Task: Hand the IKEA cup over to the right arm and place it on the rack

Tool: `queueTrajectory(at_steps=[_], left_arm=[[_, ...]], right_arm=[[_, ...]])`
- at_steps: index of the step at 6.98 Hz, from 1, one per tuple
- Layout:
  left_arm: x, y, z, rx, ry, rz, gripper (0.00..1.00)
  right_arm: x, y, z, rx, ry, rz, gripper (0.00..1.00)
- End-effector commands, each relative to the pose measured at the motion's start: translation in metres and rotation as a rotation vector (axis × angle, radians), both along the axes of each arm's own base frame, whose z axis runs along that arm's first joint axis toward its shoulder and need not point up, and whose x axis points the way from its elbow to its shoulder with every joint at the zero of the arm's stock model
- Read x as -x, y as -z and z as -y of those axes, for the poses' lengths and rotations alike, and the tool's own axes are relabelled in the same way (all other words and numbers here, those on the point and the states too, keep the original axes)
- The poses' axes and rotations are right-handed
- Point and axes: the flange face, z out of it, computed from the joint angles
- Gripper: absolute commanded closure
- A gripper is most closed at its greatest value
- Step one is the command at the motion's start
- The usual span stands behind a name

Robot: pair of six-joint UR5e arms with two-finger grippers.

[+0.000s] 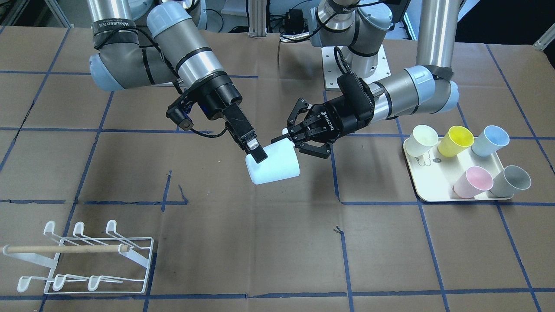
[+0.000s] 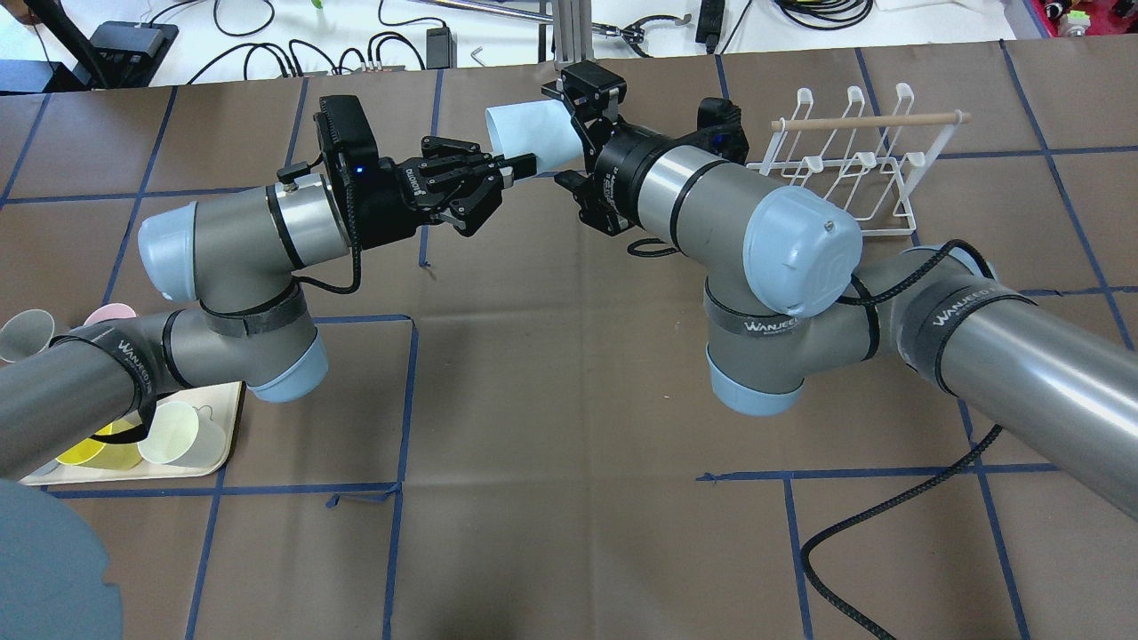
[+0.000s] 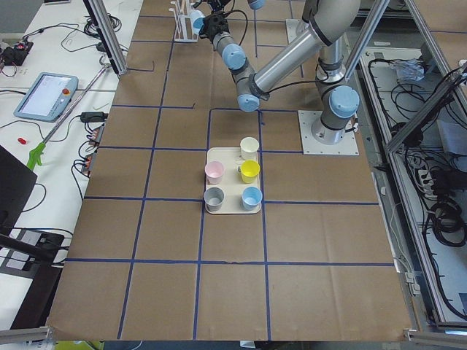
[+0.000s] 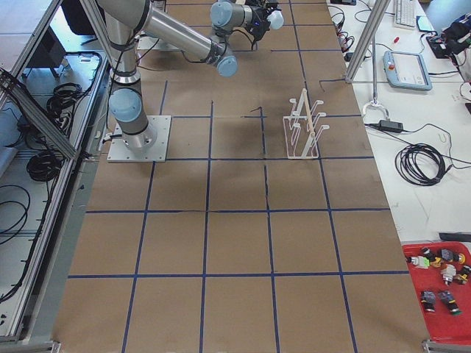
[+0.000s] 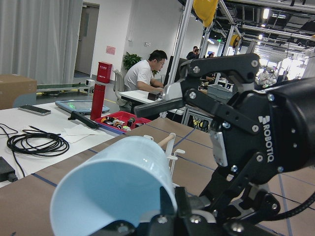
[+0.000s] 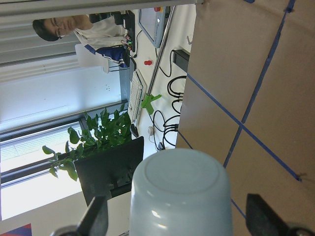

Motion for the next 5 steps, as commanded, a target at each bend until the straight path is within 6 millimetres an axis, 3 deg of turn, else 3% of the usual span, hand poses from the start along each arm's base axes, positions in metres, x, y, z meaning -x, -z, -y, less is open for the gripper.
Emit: queueTrajectory(at_steps=[1, 3, 5], left_arm=[[0.0007, 0.0000, -0.0003, 0.000, 0.001, 0.000, 0.93], [0.0000, -0.0007, -0.0003, 0.000, 0.000, 0.000, 0.93], [0.0000, -0.0012, 0.0001, 0.000, 0.000, -0.001, 0.93]], right_arm=[[-0.0056, 0.0048, 0.0084, -0.003, -0.004, -0.002, 0.03], [-0.0072, 0.0034, 0.0107, -0.014, -0.007, -0.004, 0.08], [-0.0073, 0.0036, 0.0106, -0.016, -0.008, -0.004, 0.22]])
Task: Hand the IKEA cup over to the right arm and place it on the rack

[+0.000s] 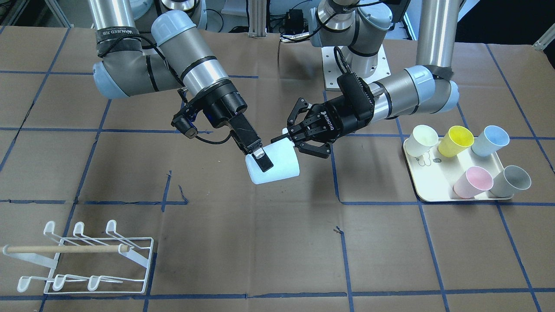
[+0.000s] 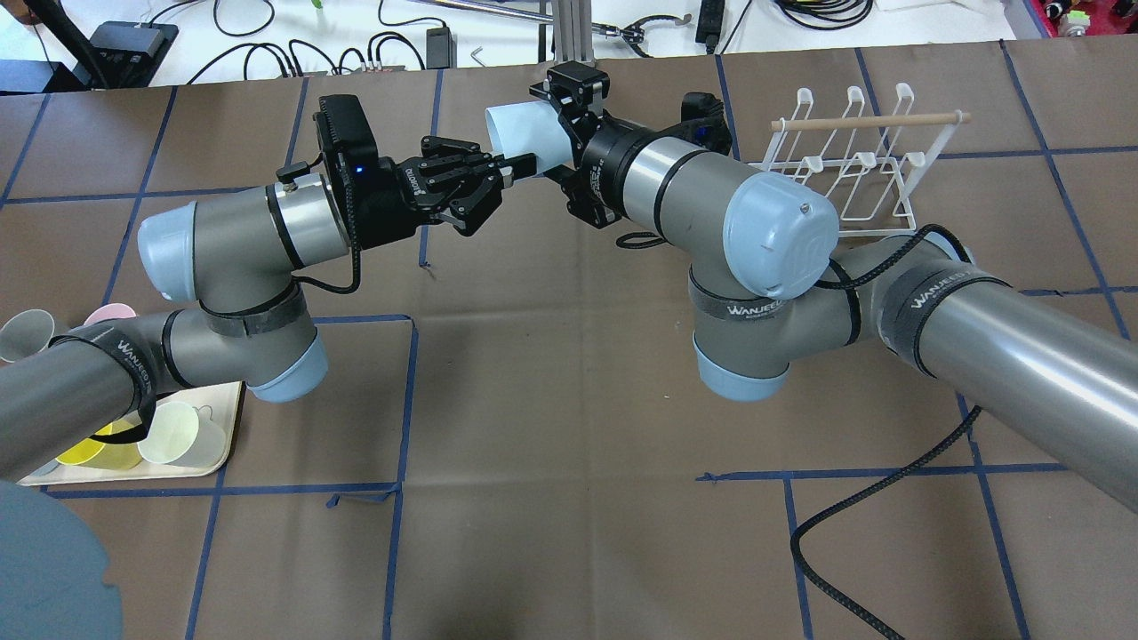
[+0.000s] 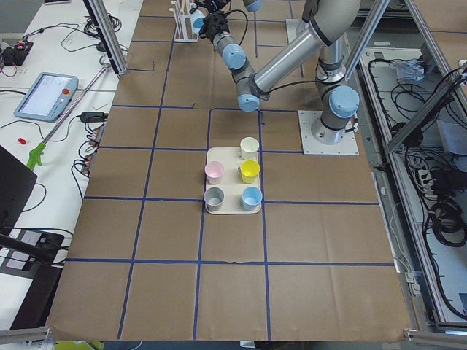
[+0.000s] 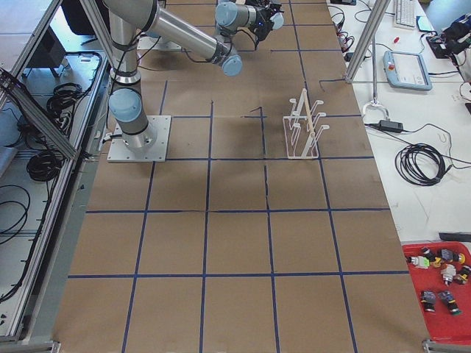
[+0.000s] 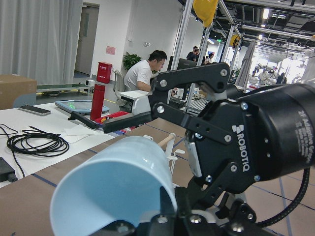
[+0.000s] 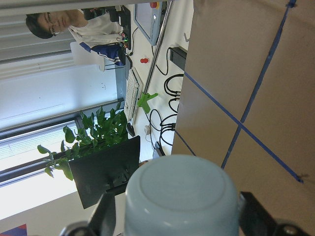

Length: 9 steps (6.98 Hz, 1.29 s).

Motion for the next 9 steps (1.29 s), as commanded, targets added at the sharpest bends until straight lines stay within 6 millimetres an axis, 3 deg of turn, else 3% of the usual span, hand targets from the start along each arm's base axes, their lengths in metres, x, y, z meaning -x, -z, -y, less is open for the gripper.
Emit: queueTrajectory(at_steps=[1, 3, 4, 5, 7, 8, 9], left_arm=[[-0.0001, -0.0005, 0.0003, 0.001, 0.000, 0.000, 0.92], [0.0000, -0.0012, 0.0000, 0.002, 0.000, 0.000, 0.88], [-0.0001, -0.0022, 0.0003, 0.004, -0.001, 0.001, 0.77], [-0.0004, -0.0037, 0.0015, 0.010, -0.004, 0.003, 0.50], [-0.0013, -0.0040, 0.0032, 0.013, -0.024, 0.015, 0.12], [-0.0013, -0.0048, 0.0030, 0.009, -0.025, 0.013, 0.03], [-0.0012, -0.0050, 0.0024, 0.002, -0.026, 0.010, 0.02]], right_arm=[[-0.0004, 0.0001, 0.0001, -0.002, -0.002, 0.000, 0.31], [-0.0005, 0.0000, 0.0000, -0.002, -0.004, 0.001, 0.46], [-0.0005, 0.0000, 0.0000, -0.002, -0.004, 0.001, 0.48], [-0.0008, 0.0000, -0.0002, -0.002, -0.006, 0.002, 0.49], [-0.0010, -0.0001, -0.0004, -0.003, -0.009, 0.004, 0.51], [-0.0010, -0.0001, -0.0004, -0.003, -0.009, 0.004, 0.52], [-0.0011, -0.0007, -0.0001, 0.000, -0.010, 0.003, 0.53]])
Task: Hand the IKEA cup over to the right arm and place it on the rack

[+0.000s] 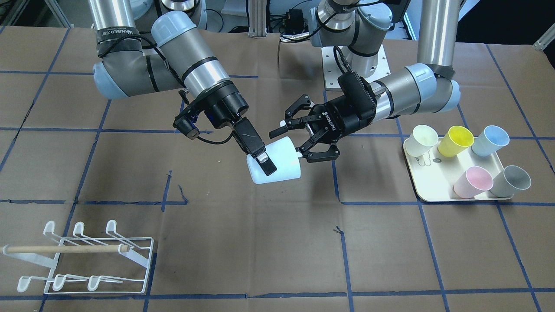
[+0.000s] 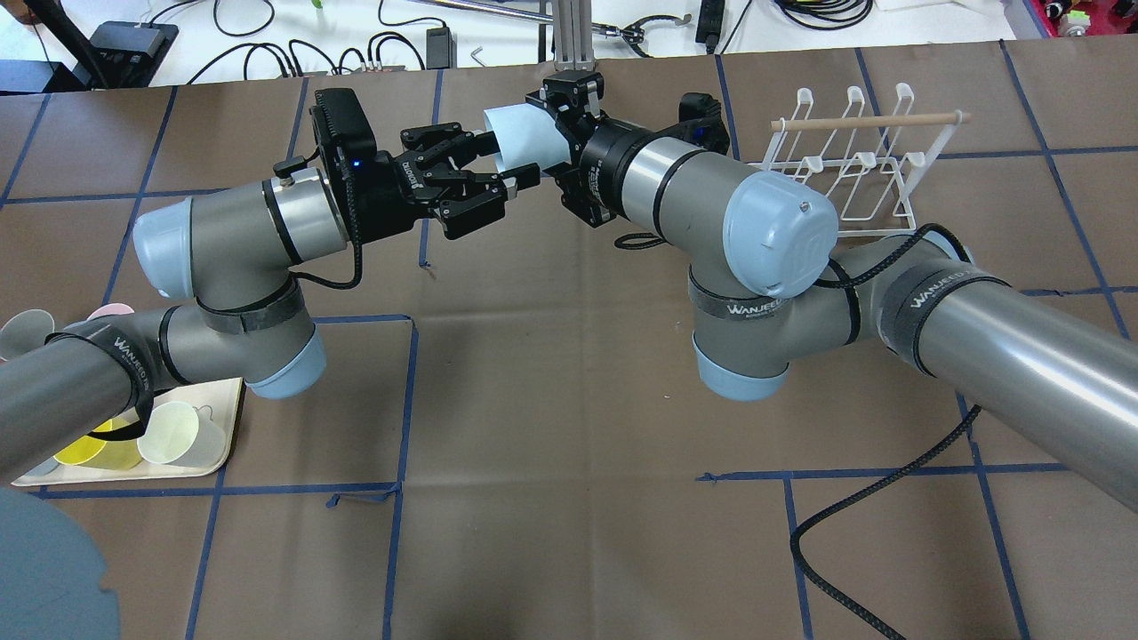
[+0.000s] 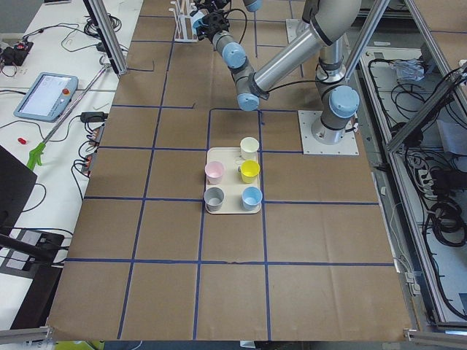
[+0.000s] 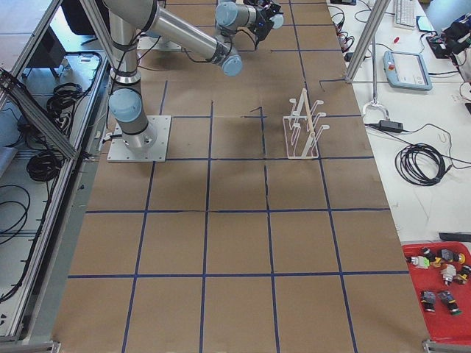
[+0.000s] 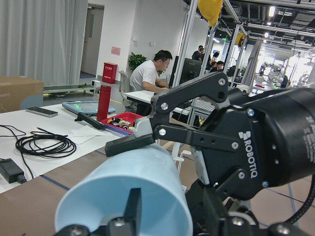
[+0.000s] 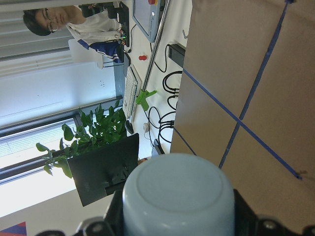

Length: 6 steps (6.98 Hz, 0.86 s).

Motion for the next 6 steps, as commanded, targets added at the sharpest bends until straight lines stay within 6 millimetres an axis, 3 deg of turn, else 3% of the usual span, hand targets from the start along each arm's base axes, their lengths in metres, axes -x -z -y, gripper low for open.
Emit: queueTrajectory(at_steps=[1, 2, 4, 6], left_arm=[[-0.007, -0.001, 0.002, -0.012, -0.018, -0.004, 0.01], [-0.020, -0.002, 0.005, -0.067, -0.055, -0.029, 0.01], [-0.077, -0.005, 0.017, -0.077, -0.167, -0.043, 0.01], [-0.092, 0.000, 0.029, -0.090, -0.273, -0.002, 0.01]], right_arm=[[0.000, -0.001, 0.001, 0.003, 0.003, 0.000, 0.55], [0.000, -0.003, 0.002, 0.008, 0.001, 0.000, 0.58], [-0.001, -0.002, 0.004, 0.008, 0.004, -0.001, 0.60], [0.012, -0.001, 0.013, 0.117, -0.052, -0.157, 0.76]])
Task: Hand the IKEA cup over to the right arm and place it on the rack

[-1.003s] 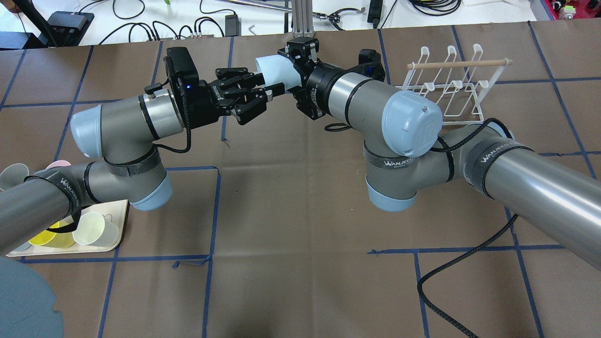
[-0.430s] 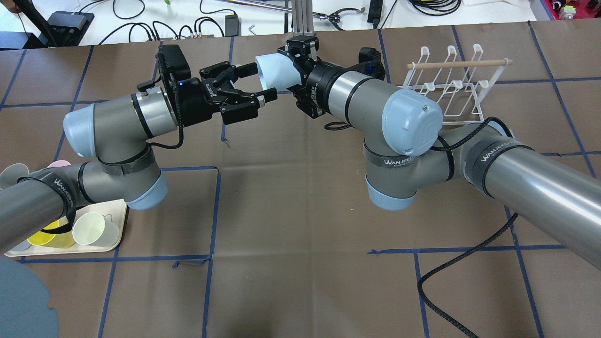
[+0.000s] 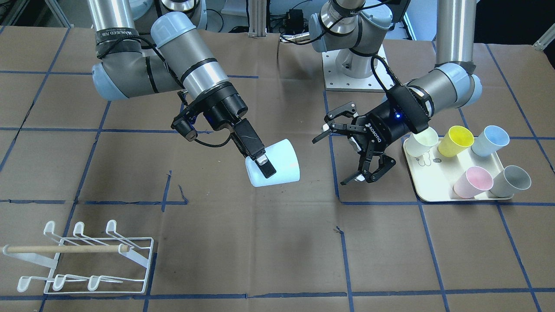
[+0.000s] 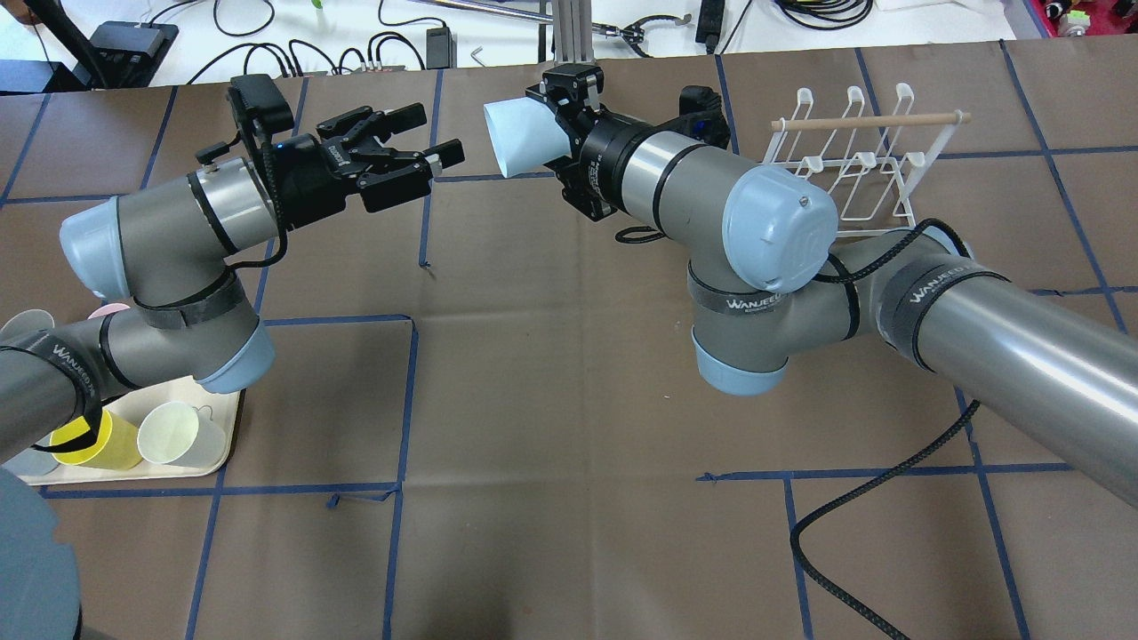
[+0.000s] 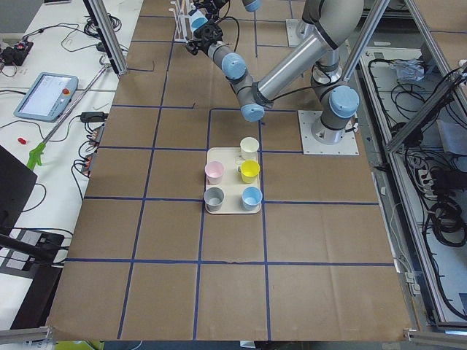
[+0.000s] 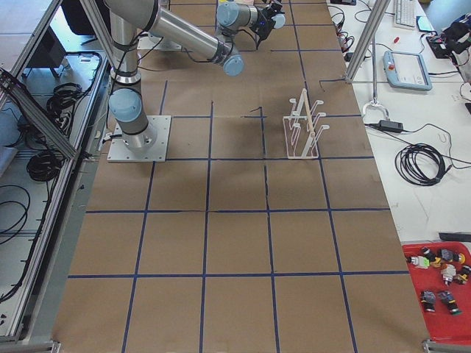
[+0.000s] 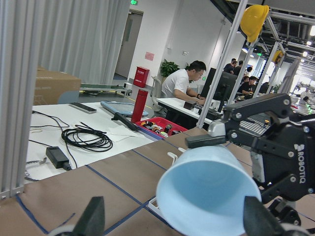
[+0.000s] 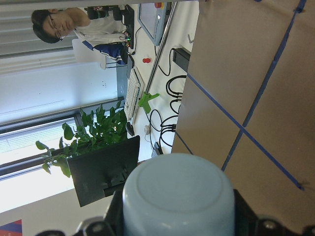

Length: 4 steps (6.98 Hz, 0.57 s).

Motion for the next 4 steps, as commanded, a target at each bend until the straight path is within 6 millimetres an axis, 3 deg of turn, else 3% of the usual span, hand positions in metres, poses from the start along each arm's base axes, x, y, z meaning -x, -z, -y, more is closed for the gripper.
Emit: queueTrajectory(at_steps=[1, 3, 4], left_arm=[[-0.019, 0.004, 0.017, -0.046, -0.160, 0.072, 0.01], [-0.024, -0.001, 0.041, -0.105, -0.273, 0.140, 0.01], [-0.010, -0.004, 0.055, -0.149, -0.335, 0.206, 0.01]], right_arm=[[0.024, 0.005, 0.016, 0.091, -0.057, -0.196, 0.77], [0.060, 0.004, 0.034, 0.202, -0.080, -0.375, 0.78], [0.084, 0.002, 0.044, 0.284, -0.096, -0.534, 0.81]])
